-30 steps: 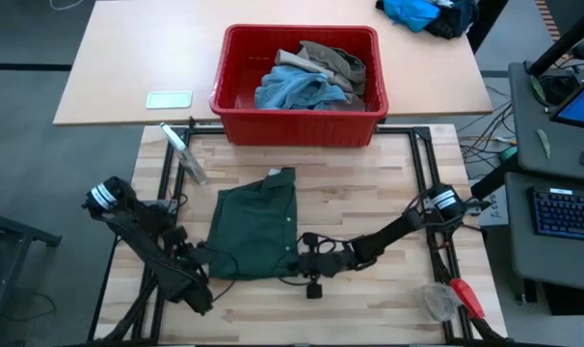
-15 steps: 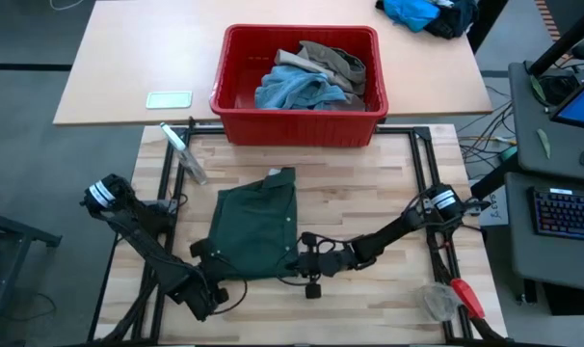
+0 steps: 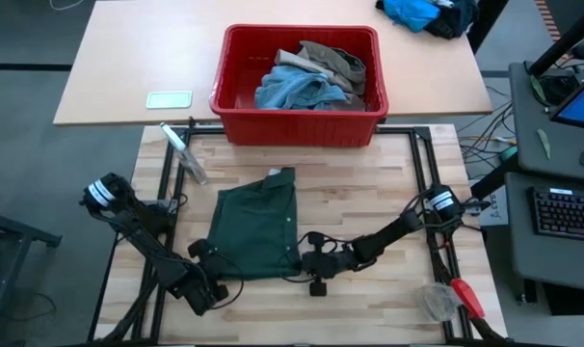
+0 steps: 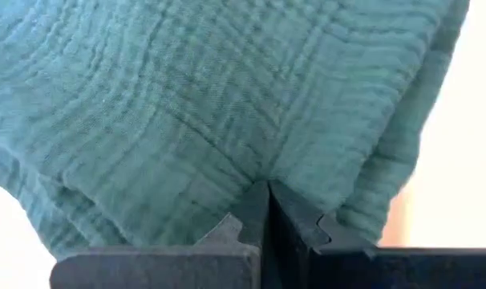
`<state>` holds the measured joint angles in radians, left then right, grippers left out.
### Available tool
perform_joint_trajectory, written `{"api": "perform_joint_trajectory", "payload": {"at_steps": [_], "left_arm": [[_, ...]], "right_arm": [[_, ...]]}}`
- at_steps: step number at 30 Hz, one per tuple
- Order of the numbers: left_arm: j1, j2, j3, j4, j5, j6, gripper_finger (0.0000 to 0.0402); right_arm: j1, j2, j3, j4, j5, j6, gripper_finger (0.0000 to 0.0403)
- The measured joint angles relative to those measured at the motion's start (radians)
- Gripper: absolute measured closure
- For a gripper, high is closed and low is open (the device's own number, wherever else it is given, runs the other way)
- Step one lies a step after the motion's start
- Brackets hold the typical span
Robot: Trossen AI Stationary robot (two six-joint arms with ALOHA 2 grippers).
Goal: Fold Laundry from Bin
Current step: Fold the green polo shirt, then fold the blue jeans
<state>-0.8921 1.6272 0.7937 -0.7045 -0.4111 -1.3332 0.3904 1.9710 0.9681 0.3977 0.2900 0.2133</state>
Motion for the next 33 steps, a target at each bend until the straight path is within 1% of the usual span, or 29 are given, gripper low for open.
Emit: {"api": "perform_joint_trajectory", "payload": {"at_steps": [2, 6, 12, 14, 16, 20, 23, 26, 28, 30, 33], "left_arm": [[-0.002, -0.001, 0.037, -0.05, 0.018, 0.017, 0.0402], [-0.003, -0.004, 0.131, -0.19, 0.018, 0.038, 0.0402], [-0.003, -0.004, 0.28, -0.395, 0.006, 0.042, 0.0402], [-0.003, -0.005, 0.335, -0.441, -0.031, 0.056, 0.0402], [-0.002, -0.005, 0.389, -0.456, -0.099, 0.106, 0.0402], [0.023, -0.006, 0.491, -0.443, -0.262, 0.273, 0.0402], [0.063, -0.007, 0.541, -0.422, -0.303, 0.431, 0.0402], [0.117, -0.011, 0.553, -0.401, -0.309, 0.601, 0.0402], [0.159, -0.025, 0.534, -0.365, -0.314, 0.711, 0.0402], [0.206, -0.054, 0.483, -0.314, -0.314, 0.82, 0.0402], [0.284, -0.135, 0.365, -0.161, -0.301, 0.944, 0.0402]], "right_arm": [[0.003, -0.013, 0.0, -0.015, -0.003, -0.001, 0.0394], [0.008, -0.066, 0.008, -0.108, -0.008, 0.007, 0.0394], [0.011, -0.205, 0.02, -0.326, -0.012, 0.084, 0.0394], [0.011, -0.268, 0.024, -0.409, -0.012, 0.109, 0.0394], [0.006, -0.342, 0.032, -0.468, -0.008, 0.129, 0.0394], [-0.04, -0.479, 0.067, -0.558, -0.003, 0.154, 0.0394], [-0.106, -0.551, 0.127, -0.63, -0.001, 0.167, 0.0394], [-0.199, -0.586, 0.233, -0.78, 0.0, 0.126, 0.0394], [-0.272, -0.59, 0.314, -0.869, 0.015, 0.088, 0.0394], [-0.345, -0.585, 0.402, -0.935, 0.034, 0.034, 0.0394], [-0.461, -0.562, 0.528, -0.989, 0.037, -0.051, 0.0394]]}}
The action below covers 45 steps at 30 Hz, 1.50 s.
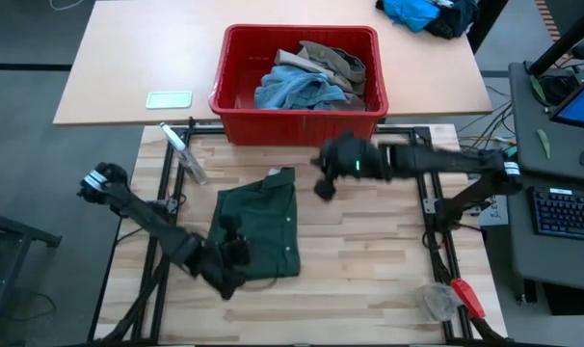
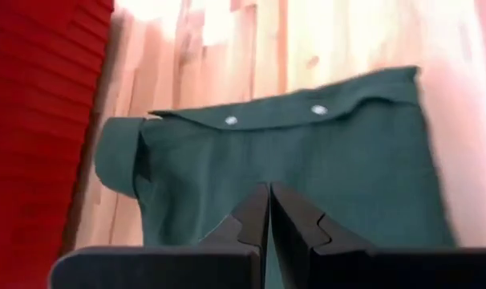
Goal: Fold Laundry from Bin
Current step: Fold the blue jeans
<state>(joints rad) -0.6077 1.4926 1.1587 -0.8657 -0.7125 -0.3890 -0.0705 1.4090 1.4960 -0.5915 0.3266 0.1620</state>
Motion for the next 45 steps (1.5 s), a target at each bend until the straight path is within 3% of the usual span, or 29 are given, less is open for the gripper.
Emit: {"api": "perform_joint_trajectory", "payload": {"at_steps": [6, 9, 14, 20, 22, 28, 32, 38, 45], "left_arm": [[0.177, -0.24, -0.282, 0.457, 0.256, 0.263, 0.0402], [0.256, -0.347, -0.385, 0.647, 0.29, 0.328, 0.0402], [0.34, -0.476, -0.453, 0.71, 0.185, 0.36, 0.0402], [0.347, -0.56, -0.478, 0.713, -0.038, 0.349, 0.0402], [0.339, -0.573, -0.494, 0.714, -0.08, 0.319, 0.0402], [0.333, -0.583, -0.55, 0.713, -0.114, 0.232, 0.0402], [0.333, -0.574, -0.562, 0.725, -0.116, 0.203, 0.0402], [0.333, -0.572, -0.578, 0.807, -0.142, 0.232, 0.0402], [0.333, -0.57, -0.602, 0.917, -0.153, 0.33, 0.0402]], "right_arm": [[-0.24, 0.082, 0.213, -0.047, -0.016, -0.149, 0.0394], [-0.353, 0.146, 0.309, -0.069, -0.019, -0.236, 0.0394], [-0.485, 0.276, 0.446, -0.099, -0.023, -0.467, 0.0394], [-0.578, 0.472, 0.585, -0.22, -0.015, -0.771, 0.0394], [-0.604, 0.535, 0.633, -0.279, -0.036, -0.743, 0.0394], [-0.715, 0.689, 0.86, -0.448, -0.339, -0.534, 0.0381], [-0.762, 0.685, 0.818, -0.41, -0.376, -0.52, 0.0341], [-0.788, 0.686, 0.791, -0.357, -0.38, -0.627, 0.0246], [-0.785, 0.686, 0.695, -0.147, -0.388, -0.67, 0.0178]]}}
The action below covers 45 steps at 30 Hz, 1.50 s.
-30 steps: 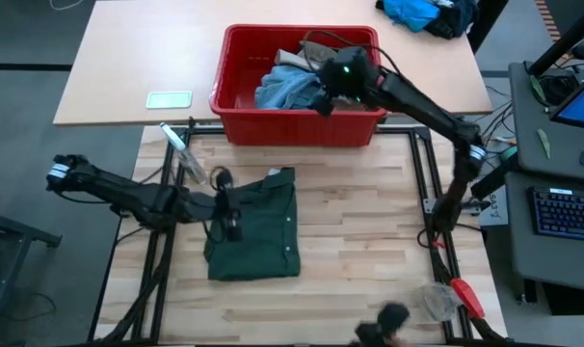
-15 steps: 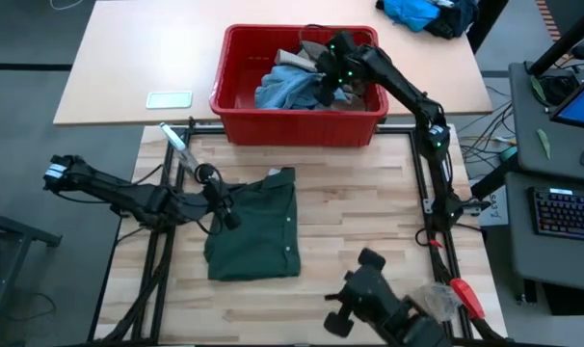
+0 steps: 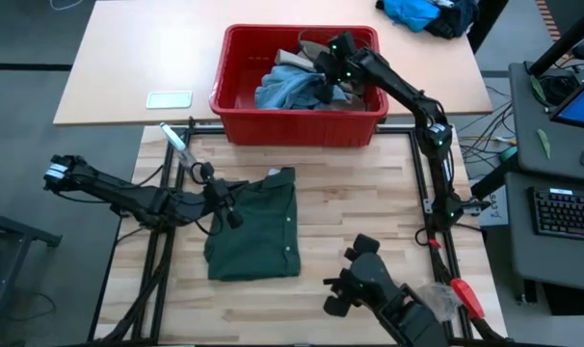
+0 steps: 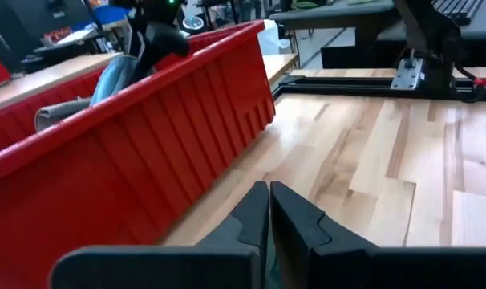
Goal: Fold Laundry from Bin
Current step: Fold the blue jeans
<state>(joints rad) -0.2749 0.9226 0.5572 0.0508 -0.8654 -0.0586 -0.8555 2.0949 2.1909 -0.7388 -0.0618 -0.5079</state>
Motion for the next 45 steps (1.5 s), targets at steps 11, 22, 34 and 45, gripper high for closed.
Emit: {"api": "perform_joint_trajectory", "payload": {"at_steps": [11, 22, 34, 45], "left_arm": [[0.001, 0.049, -0.002, 0.035, 0.0, 0.022, 0.0402], [0.002, 0.14, 0.002, 0.078, -0.001, 0.024, 0.0402], [0.002, 0.15, 0.003, 0.092, -0.07, 0.028, 0.0402], [0.002, 0.149, 0.003, 0.1, -0.071, 0.076, 0.0402]], "right_arm": [[0.0, -0.001, -0.08, 0.194, -0.143, 0.097, 0.0347], [0.033, -0.089, 0.122, 0.196, -0.279, 0.278, 0.0391], [0.199, -0.389, 0.156, 0.312, -0.278, 0.31, 0.0391], [0.451, -0.543, 0.156, 0.229, -0.276, 0.408, 0.0391]]}}
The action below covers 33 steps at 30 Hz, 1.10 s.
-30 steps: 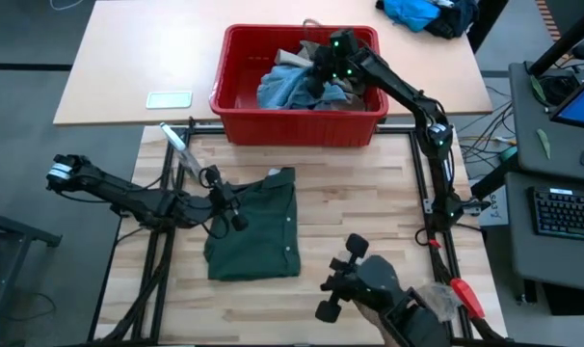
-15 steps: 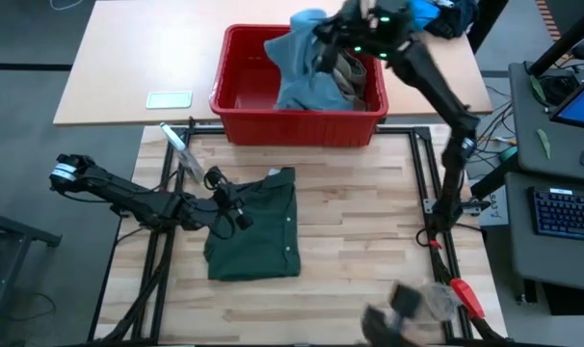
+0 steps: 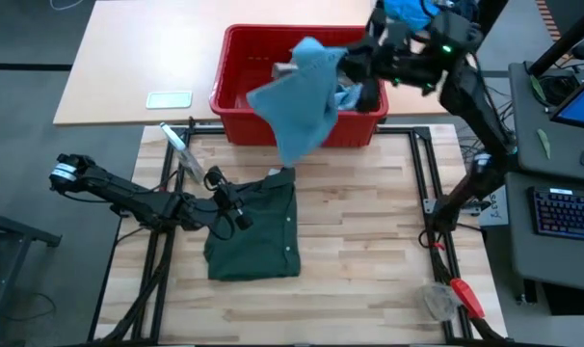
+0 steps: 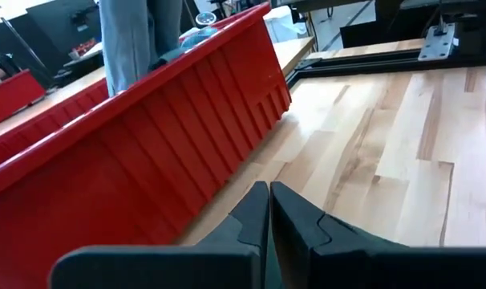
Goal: Fold Laundry from Bin
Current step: Fold the blue jeans
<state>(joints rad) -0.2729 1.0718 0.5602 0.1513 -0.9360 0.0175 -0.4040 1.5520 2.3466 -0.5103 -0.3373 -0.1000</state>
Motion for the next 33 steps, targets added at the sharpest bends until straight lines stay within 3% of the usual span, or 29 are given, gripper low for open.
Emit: {"api": "perform_joint_trajectory", "payload": {"at_steps": [5, 8, 16, 33], "left_arm": [[0.0, 0.0, 0.0, 0.006, 0.0, 0.018, 0.0402], [0.004, 0.0, 0.0, 0.046, 0.0, 0.07, 0.0402], [0.008, 0.003, 0.0, 0.309, 0.001, 0.235, 0.0402], [0.007, 0.005, 0.0, 0.321, 0.003, 0.143, 0.0402]], "right_arm": [[0.128, -0.052, 0.001, -0.117, 0.001, 0.057, 0.0391], [0.217, -0.056, -0.009, -0.253, 0.008, -0.039, 0.039], [0.417, -0.011, -0.177, -0.317, 0.193, -0.145, 0.039], [0.503, -0.046, -0.742, -0.265, 0.205, 0.146, 0.039]]}}
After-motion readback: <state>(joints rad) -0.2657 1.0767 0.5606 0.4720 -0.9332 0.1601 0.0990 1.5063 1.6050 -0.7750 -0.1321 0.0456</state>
